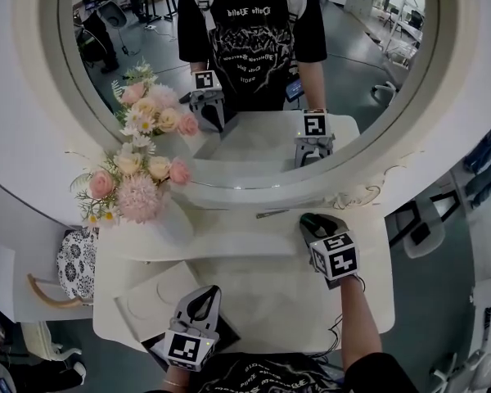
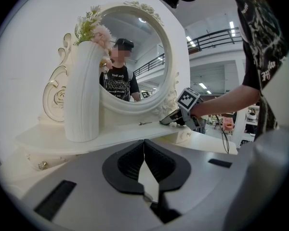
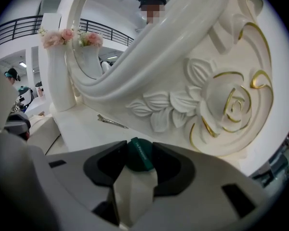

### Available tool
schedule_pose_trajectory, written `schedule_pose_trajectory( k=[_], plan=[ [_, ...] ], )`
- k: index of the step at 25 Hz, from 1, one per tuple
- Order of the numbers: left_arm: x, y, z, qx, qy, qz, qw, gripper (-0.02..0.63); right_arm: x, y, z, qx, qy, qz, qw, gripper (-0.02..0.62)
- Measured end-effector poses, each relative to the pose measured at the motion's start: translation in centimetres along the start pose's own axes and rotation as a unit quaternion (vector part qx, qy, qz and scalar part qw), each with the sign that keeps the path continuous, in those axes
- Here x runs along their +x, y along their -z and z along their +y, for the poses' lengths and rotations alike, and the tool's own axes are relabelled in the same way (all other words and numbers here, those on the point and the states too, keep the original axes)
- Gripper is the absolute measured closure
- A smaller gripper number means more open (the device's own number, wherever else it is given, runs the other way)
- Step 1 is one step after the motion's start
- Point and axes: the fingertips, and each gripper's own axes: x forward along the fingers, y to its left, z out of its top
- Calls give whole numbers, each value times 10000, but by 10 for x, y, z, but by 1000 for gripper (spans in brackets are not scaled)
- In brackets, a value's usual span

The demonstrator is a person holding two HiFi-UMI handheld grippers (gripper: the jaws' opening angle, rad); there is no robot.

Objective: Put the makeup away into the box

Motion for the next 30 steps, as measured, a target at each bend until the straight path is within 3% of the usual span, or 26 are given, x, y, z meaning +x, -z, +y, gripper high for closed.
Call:
schedule_pose_trajectory(
  k=[5,10,15,16,30],
  plan=[
    [0,-1,-3,-16,46,10,10000,591,-2,0,2,-126,25,-21,9999,436],
    [0,1,-4,-3,80,43,10000,591,-2,-1,11,-528,26,-38,9986,503],
    [-1,2,-3,-29,66,56,10000,591,-2,-2,7,-391,-25,-31,9992,528],
    [-1,3,-3,-46,60,70,9999,591,-3,-2,3,-384,64,-47,9992,586],
    [1,-1,-4,-2,100,19,9999,591,-9,-2,2,-401,227,-202,9987,586]
  ],
)
